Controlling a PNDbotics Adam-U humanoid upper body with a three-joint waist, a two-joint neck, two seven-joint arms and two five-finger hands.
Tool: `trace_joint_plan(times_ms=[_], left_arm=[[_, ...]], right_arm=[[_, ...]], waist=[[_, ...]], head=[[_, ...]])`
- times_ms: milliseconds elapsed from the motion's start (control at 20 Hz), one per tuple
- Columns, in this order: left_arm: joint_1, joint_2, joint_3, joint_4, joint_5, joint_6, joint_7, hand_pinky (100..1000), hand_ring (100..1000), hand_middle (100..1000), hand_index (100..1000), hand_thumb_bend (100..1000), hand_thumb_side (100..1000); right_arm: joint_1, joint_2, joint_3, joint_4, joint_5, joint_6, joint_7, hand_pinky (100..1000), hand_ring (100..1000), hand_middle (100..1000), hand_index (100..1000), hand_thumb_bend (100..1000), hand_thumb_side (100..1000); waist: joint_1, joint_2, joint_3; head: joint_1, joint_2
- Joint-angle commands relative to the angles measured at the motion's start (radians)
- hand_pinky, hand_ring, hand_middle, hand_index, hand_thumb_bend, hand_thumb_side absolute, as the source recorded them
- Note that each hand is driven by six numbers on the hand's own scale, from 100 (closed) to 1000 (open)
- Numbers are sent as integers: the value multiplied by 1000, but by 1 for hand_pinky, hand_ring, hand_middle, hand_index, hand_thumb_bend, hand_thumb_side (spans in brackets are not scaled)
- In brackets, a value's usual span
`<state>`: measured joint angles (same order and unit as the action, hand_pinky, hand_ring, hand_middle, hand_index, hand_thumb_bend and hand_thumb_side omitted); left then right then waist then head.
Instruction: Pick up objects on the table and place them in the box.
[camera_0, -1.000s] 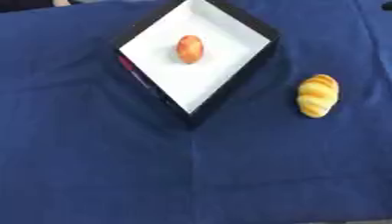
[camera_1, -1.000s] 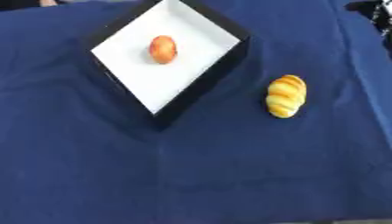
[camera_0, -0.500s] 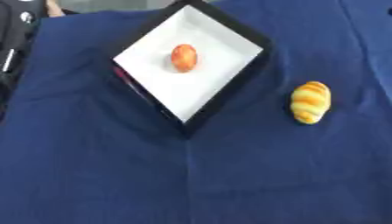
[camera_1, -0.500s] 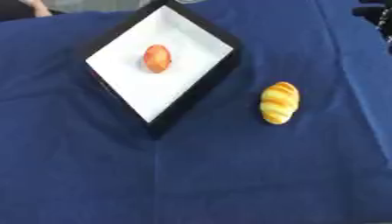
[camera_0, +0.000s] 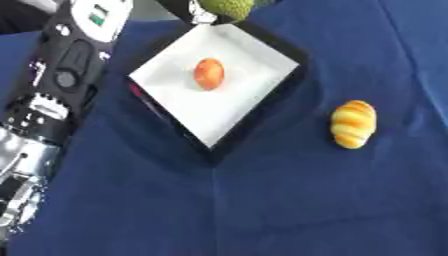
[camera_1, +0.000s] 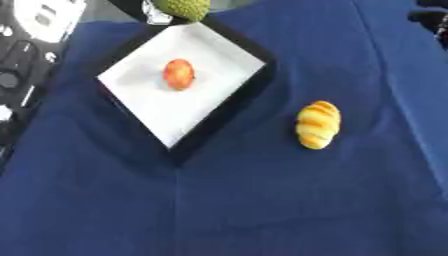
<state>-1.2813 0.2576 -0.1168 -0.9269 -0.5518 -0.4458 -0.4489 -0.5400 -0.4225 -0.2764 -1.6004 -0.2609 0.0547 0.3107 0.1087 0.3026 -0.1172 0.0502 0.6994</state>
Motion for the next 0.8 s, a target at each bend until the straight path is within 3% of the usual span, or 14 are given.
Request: trace_joint_plan(times_ms=[50,300,500,550,600,650,700,800], left_arm=[[-10,-3,12,27,-51,29,50,626,549,474,438,480,100],[3,-24,14,94,-140,71,108,635,551,485,482,435,100],[12,-38,22,126,-217,92,140,667,584,516,537,350,100],[15,-41,26,131,-236,94,145,683,599,528,557,381,100],[19,-44,30,137,-256,95,147,701,624,556,592,307,100],[21,-47,34,143,-276,93,146,706,630,562,600,305,100],[24,-49,37,147,-295,90,144,746,688,618,671,293,114],[29,-55,48,156,-334,81,137,848,803,770,818,275,241]], right_arm=[[-23,-5,-1,-33,-6,10,-8,1000,787,760,868,100,598],[-31,4,4,-42,-3,19,-4,1000,787,759,867,100,599],[-34,7,6,-45,-3,23,0,1000,786,759,867,100,599],[-34,8,5,-46,-4,24,-1,1000,786,759,867,100,606],[-35,8,4,-47,-5,25,-2,1000,786,759,867,100,598],[-35,8,4,-48,-6,26,-2,1000,786,759,867,100,598],[-35,8,4,-49,-6,27,-3,1000,786,759,867,100,598],[-34,8,5,-49,-6,27,-3,1000,786,759,867,100,598]], waist=[[-8,-4,-6],[-4,-2,-17],[-3,-1,-21],[-3,-1,-21],[-2,-1,-21],[-2,-1,-21],[-2,-1,-21],[-2,-1,-20]], head=[[13,-13],[21,-11],[25,-9],[24,-9],[23,-8],[23,-8],[21,-8],[19,-7]])
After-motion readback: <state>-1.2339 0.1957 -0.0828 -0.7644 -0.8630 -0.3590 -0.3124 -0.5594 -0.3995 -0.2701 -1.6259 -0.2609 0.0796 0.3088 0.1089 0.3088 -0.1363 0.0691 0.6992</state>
